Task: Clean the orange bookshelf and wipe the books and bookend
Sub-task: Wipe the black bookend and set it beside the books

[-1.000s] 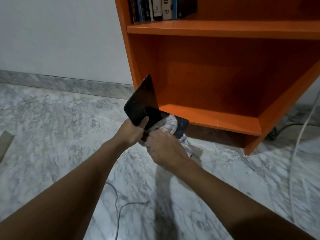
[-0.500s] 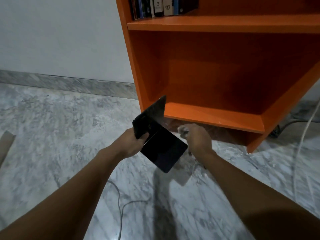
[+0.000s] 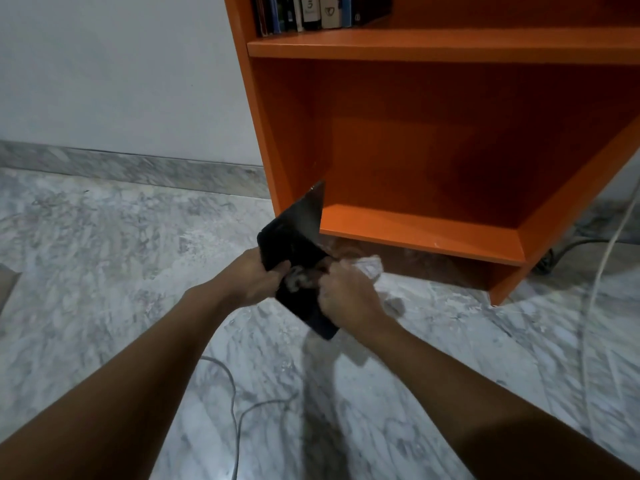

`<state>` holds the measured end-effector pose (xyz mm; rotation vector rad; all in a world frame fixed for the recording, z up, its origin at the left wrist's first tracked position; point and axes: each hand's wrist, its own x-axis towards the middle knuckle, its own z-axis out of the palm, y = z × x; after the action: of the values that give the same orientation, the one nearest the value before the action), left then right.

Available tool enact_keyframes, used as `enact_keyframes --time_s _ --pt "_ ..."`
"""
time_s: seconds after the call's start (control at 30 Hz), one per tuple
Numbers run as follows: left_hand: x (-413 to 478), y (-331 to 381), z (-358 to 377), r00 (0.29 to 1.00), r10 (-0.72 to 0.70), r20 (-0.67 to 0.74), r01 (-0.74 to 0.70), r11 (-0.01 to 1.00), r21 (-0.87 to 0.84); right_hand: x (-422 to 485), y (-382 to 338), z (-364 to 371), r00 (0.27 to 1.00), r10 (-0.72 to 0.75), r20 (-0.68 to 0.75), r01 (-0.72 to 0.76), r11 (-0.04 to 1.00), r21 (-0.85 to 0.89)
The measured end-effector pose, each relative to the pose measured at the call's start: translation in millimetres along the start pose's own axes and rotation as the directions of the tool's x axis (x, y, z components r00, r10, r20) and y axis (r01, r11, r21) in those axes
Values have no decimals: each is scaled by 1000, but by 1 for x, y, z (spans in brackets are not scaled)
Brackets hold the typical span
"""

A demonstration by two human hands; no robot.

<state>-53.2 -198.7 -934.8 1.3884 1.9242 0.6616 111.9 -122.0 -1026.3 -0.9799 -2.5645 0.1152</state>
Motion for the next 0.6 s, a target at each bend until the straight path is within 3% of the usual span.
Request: enact_keyframes --time_s 0.03,0.1,0.17,0.27,0.33,0.47,0.6 --pt "-4 -2 1 999 -16 37 17 999 -31 3 14 -4 987 161 16 -161 986 38" --pt "-10 -6 3 996 -47 70 54 994 -91 1 39 -16 881 470 48 -471 869 151" --pt "-11 -7 2 996 -56 71 66 987 -149 -7 55 -23 821 570 27 -558 792 250" --pt "-9 -4 -8 994 -86 66 98 974 -207 -4 47 -34 920 387 -62 -331 851 407" --pt "-8 -5 -16 992 -111 55 121 964 -237 5 36 -42 971 239 -15 -201 848 490" --pt "-9 -9 -23 986 -166 -11 156 946 -285 16 22 -53 940 259 222 -338 614 714" --pt "-9 -11 -19 983 -181 -45 155 929 -336 11 14 -48 864 183 469 -498 448 742"
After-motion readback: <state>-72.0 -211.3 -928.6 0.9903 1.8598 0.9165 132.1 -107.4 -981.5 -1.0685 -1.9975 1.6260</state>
